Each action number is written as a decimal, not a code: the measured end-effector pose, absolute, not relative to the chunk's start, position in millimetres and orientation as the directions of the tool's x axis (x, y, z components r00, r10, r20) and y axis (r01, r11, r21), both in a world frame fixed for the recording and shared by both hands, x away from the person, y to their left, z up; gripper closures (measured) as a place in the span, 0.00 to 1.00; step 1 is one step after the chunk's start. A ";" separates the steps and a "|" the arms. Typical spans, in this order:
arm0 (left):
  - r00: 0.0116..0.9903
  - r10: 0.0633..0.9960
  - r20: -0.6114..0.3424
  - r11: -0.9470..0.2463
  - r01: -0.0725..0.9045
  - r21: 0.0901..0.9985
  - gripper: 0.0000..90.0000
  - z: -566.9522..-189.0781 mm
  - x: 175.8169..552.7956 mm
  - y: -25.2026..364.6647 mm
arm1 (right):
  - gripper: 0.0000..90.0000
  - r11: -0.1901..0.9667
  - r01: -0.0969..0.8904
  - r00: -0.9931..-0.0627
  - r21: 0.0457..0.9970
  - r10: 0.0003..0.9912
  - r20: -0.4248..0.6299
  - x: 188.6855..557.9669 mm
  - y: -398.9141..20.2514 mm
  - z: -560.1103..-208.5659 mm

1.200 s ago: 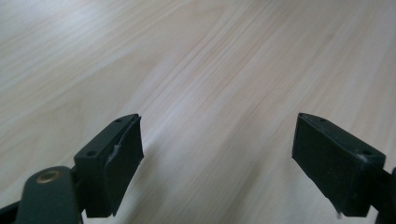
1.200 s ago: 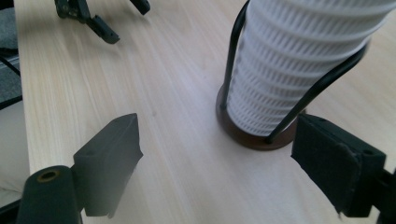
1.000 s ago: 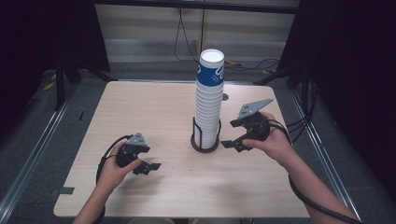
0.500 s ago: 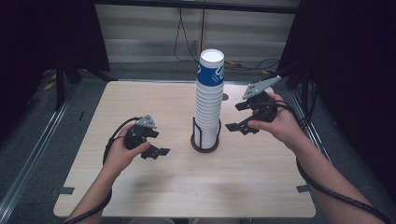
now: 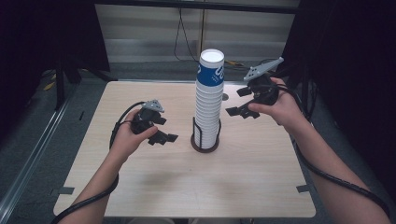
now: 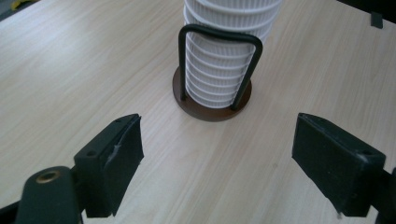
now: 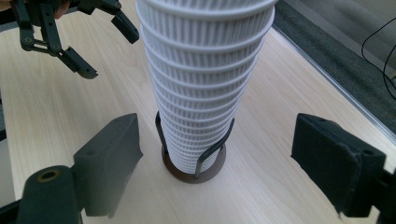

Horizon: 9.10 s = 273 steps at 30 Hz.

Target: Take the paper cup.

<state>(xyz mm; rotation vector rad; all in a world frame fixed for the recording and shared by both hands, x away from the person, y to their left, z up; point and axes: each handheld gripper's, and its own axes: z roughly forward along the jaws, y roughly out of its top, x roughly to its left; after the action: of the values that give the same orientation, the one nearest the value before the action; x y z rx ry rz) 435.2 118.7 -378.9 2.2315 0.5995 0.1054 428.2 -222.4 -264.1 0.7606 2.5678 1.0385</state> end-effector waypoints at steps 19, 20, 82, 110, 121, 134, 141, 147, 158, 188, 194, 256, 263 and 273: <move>0.901 0.420 -0.111 -0.544 0.348 0.764 0.18 -348.7 449.6 86.0 | 0.15 0.555 0.355 -0.823 0.752 0.567 -0.030 443.7 -212.2 -238.5; 0.904 0.415 -0.107 -0.544 0.341 0.767 0.18 -346.5 450.5 84.5 | 0.15 0.555 0.355 -0.823 0.752 0.567 -0.030 443.7 -212.2 -238.5; 0.916 0.381 -0.122 -0.325 0.257 0.910 0.16 -304.4 472.5 40.0 | 0.14 0.453 0.348 -0.804 0.821 0.595 0.012 460.7 -163.8 -250.1; 0.916 0.380 -0.128 -0.319 0.260 0.911 0.16 -305.4 472.9 40.0 | 0.17 0.395 0.300 -0.809 0.868 0.588 0.012 455.6 -170.9 -229.7; 0.914 0.380 -0.139 -0.301 0.264 0.916 0.16 -307.8 472.8 41.0 | 0.18 0.393 0.282 -0.812 0.875 0.583 0.000 455.0 -169.8 -219.6; 0.914 0.374 -0.159 -0.277 0.274 0.921 0.16 -311.3 473.6 42.5 | 0.18 0.397 0.264 -0.812 0.879 0.583 -0.019 454.3 -172.2 -206.1; 0.913 0.375 -0.161 -0.273 0.275 0.922 0.16 -312.0 473.6 42.8 | 0.18 0.391 0.258 -0.812 0.883 0.583 -0.021 453.5 -173.9 -200.5; 0.913 0.374 -0.162 -0.274 0.276 0.921 0.16 -311.9 473.6 42.7 | 0.18 0.388 0.251 -0.811 0.887 0.584 -0.026 451.6 -176.7 -194.5; 0.914 0.373 -0.159 -0.282 0.275 0.919 0.16 -311.6 473.6 43.0 | 0.18 0.363 0.251 -0.801 0.897 0.598 -0.018 442.3 -198.5 -189.0; 0.909 0.392 -0.138 -0.322 0.276 0.906 0.18 -309.2 464.7 50.4 | 0.18 0.345 0.295 -0.759 0.891 0.651 -0.001 415.6 -273.3 -240.6; 0.915 0.381 -0.134 -0.342 0.274 0.899 0.17 -312.7 458.4 55.6 | 0.18 0.345 0.304 -0.766 0.888 0.642 0.012 411.7 -274.2 -261.5; 0.938 0.294 -0.183 -0.452 0.306 0.838 0.17 -401.8 397.6 80.9 | 0.19 0.486 0.301 -0.864 0.821 0.503 0.019 366.6 -237.5 -376.3; 0.938 0.292 -0.186 -0.455 0.307 0.836 0.17 -407.7 394.4 81.3 | 0.20 0.512 0.297 -0.881 0.806 0.473 0.024 364.5 -231.9 -387.2; 0.937 0.285 -0.200 -0.456 0.317 0.832 0.17 -416.5 391.8 81.6 | 0.21 0.576 0.301 -0.901 0.760 0.433 0.028 363.3 -226.2 -396.9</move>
<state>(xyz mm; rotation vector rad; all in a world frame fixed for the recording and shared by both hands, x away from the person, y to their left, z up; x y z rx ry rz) 391.8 81.6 -416.5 2.0718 0.4284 -0.0385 363.3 -226.2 -396.9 0.6204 2.6431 1.2282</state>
